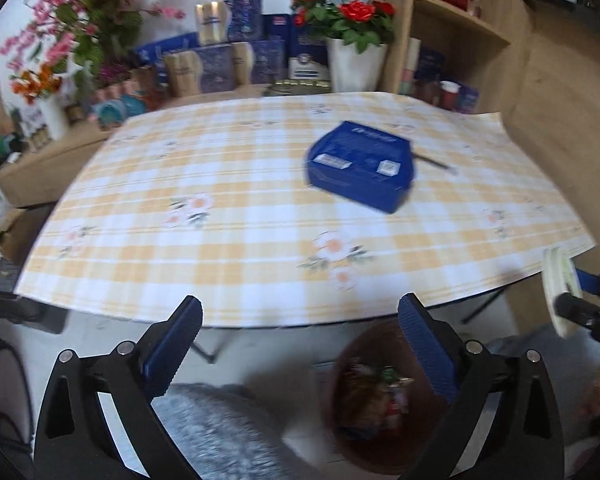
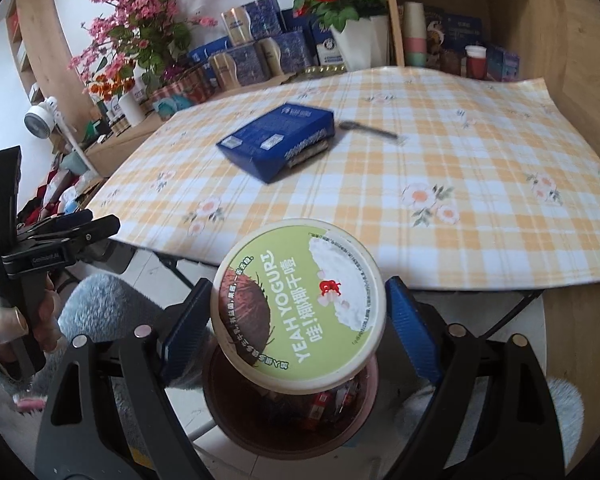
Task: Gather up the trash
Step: 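Carry the paper bag over the bin and open the left tool, then lower the yogurt lid into the bin and open the right tool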
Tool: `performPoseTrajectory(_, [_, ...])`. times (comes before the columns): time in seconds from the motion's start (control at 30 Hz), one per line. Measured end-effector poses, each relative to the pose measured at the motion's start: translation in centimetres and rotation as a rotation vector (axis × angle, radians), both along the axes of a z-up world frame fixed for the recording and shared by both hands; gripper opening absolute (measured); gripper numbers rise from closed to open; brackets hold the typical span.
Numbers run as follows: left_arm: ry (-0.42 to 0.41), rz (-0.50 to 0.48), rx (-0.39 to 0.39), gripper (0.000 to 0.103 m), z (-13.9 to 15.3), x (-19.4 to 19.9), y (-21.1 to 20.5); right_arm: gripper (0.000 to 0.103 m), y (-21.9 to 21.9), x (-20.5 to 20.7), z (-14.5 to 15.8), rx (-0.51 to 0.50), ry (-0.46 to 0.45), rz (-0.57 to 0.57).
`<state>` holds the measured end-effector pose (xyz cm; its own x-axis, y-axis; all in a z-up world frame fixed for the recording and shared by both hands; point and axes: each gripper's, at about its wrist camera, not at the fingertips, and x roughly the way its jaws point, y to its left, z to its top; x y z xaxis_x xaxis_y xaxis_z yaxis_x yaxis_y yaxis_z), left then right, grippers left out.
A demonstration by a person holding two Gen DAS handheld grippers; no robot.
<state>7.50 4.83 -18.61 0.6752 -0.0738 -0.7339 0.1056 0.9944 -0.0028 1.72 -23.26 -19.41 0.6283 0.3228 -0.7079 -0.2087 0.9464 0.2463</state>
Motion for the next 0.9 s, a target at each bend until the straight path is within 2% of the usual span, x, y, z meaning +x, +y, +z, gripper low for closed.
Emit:
performPoseTrajectory(0.07, [-0.013,0.035,0.045,0.097,-0.7,-0.7,0.2,0.086,0.4,-0.2,-0.6,0.004,0.017,0.006])
performPoseTrajectory(0.17, [-0.019,0.043,0.070,0.097,-1.9,-2.0,0.5,0.086,1.2,-0.6,-1.5,0.007,0.049,0.020])
performPoseTrajectory(0.27, [-0.100,0.046,0.091,0.097,-1.2,-3.5,0.2,0.086,1.9,-0.9,-2.4,-0.016,0.072,0.034])
performPoseTrajectory(0.33, [-0.124,0.038,0.097,0.097,-1.1,-4.1,0.1,0.086,2.0,-0.9,-3.0,-0.019,0.092,0.034])
performPoseTrajectory(0.53, [-0.066,0.045,0.061,0.097,-1.9,-2.8,0.6,0.086,2.4,-0.7,-4.2,-0.018,0.135,0.038])
performPoseTrajectory(0.73, [-0.041,0.065,0.044,0.097,-2.3,-2.3,1.0,0.086,3.0,-0.6,-4.9,-0.033,0.158,0.060])
performPoseTrajectory(0.9, [-0.016,0.109,-0.011,0.097,-2.5,-1.8,2.3,0.087,3.3,-0.5,-5.3,-0.032,0.178,0.075])
